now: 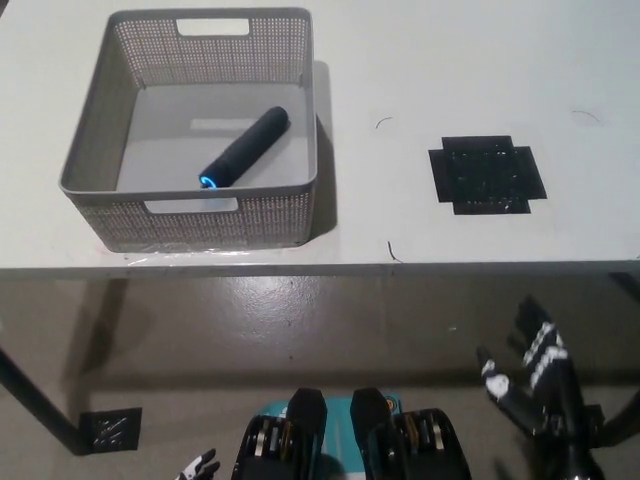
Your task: Use the right hand to pick up a electric screw driver and put it into a container on the left side
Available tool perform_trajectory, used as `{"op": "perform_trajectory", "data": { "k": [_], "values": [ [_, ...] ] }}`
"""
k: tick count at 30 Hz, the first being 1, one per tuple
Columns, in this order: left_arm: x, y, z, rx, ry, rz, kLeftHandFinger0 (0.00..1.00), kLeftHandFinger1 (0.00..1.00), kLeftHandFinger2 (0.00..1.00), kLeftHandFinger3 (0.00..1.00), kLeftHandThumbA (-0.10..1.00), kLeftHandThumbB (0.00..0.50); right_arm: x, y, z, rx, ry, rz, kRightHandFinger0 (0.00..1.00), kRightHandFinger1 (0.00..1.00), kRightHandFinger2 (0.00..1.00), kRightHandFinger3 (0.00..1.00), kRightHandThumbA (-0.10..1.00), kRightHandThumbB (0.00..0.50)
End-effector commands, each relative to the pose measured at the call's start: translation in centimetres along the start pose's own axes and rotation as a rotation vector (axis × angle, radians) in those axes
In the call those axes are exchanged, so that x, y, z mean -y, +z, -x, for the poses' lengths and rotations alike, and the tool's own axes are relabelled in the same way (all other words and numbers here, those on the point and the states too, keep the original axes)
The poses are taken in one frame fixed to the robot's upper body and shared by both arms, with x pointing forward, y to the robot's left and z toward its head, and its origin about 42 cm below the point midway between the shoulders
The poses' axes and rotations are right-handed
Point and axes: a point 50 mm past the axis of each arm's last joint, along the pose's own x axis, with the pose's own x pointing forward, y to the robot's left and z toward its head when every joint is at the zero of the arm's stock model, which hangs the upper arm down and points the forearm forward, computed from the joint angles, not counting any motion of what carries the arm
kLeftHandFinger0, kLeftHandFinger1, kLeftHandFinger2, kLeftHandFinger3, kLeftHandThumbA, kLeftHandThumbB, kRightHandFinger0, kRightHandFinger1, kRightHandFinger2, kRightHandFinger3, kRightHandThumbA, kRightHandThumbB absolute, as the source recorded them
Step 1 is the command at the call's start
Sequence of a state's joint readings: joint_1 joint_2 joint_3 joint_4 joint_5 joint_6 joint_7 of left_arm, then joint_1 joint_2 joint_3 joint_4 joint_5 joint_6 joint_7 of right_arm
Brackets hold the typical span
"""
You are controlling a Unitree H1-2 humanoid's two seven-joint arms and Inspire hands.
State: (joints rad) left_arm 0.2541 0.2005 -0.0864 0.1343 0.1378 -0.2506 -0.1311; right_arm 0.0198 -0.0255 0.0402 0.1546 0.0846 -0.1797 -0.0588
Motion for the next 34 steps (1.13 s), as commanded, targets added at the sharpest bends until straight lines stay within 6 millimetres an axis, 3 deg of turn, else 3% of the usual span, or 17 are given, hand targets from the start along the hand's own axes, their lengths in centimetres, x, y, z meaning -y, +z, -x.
{"op": "perform_trajectory", "data": {
  "k": [1,8,16,24,29,34],
  "values": [
    [-0.6,0.8,-0.3,0.058,0.05,0.009,1.0,1.0,1.0,1.0,1.0,0.05,0.3,-1.1,1.3,0.042,0.023,-0.03,0.91,1.0,1.0,1.0,0.66,0.152],
    [-1.4,0.4,-1.0,0.059,0.091,0.026,1.0,1.0,1.0,1.0,1.0,0.146,2.0,-4.8,4.5,-0.061,0.023,0.009,0.9,1.0,1.0,1.0,0.63,0.183],
    [-1.2,0.6,-2.2,0.071,0.09,0.064,1.0,1.0,1.0,1.0,1.0,0.126,3.5,-6.2,4.8,-0.113,0.02,0.008,0.92,1.0,1.0,1.0,0.62,0.172],
    [-1.3,0.9,-2.8,0.066,0.102,0.097,1.0,1.0,1.0,1.0,1.0,0.093,3.0,-5.7,4.2,-0.108,0.016,0.046,0.96,1.0,1.0,1.0,0.68,0.187],
    [-1.4,1.1,-3.4,0.074,0.104,0.095,1.0,1.0,1.0,1.0,1.0,0.082,3.2,-5.2,3.3,-0.1,0.019,0.036,1.0,1.0,1.0,1.0,0.66,0.173],
    [-1.6,1.7,-4.6,0.087,0.096,0.092,1.0,1.0,1.0,1.0,1.0,0.066,3.2,-4.7,2.5,-0.083,0.015,0.052,0.98,1.0,1.0,1.0,0.64,0.173]
  ]
}}
